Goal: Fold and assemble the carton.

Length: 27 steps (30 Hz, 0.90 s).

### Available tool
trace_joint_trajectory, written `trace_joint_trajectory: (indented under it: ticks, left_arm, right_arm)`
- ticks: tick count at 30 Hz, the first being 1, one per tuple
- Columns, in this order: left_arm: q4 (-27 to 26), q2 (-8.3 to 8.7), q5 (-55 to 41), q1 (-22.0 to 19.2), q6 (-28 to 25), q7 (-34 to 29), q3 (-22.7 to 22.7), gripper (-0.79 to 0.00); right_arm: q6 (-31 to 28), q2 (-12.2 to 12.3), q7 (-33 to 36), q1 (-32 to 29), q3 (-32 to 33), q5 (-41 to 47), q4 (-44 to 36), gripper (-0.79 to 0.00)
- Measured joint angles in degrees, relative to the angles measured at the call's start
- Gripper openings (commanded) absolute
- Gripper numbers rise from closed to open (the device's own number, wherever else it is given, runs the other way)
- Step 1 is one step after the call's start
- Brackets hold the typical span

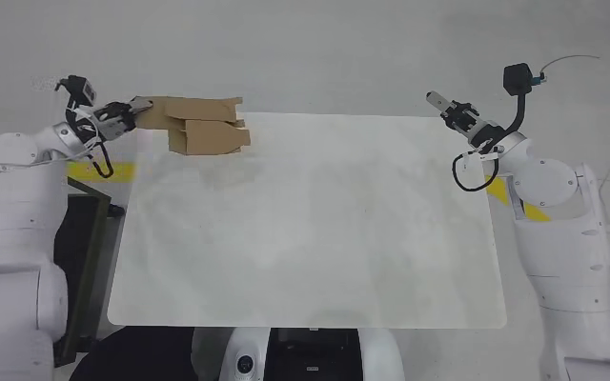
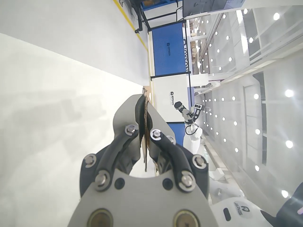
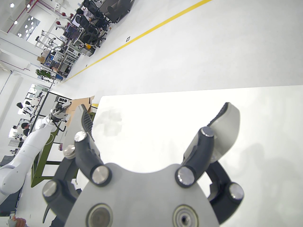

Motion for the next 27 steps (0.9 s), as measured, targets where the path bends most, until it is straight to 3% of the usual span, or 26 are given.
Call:
trace_joint_trajectory:
  ticks: [15,21,27]
  left_arm:
    - [-3.53,-7.86,-3.67,-4.14,3.02,2.47,12.31,-0.785]
    - [-5.22,-9.05,-6.45,-2.95,3.55,-1.81,13.83,-0.785]
    - [-9.08,-8.84,-6.64,-1.11,3.18,-5.06,13.64,-0.785]
  right_arm:
    - [0.0,0.0,0.0,0.0,0.0,0.0,0.0,0.0]
    - [0.0,0.0,0.0,0.0,0.0,0.0,0.0,0.0]
    - [0.0,0.0,0.0,0.0,0.0,0.0,0.0,0.0]
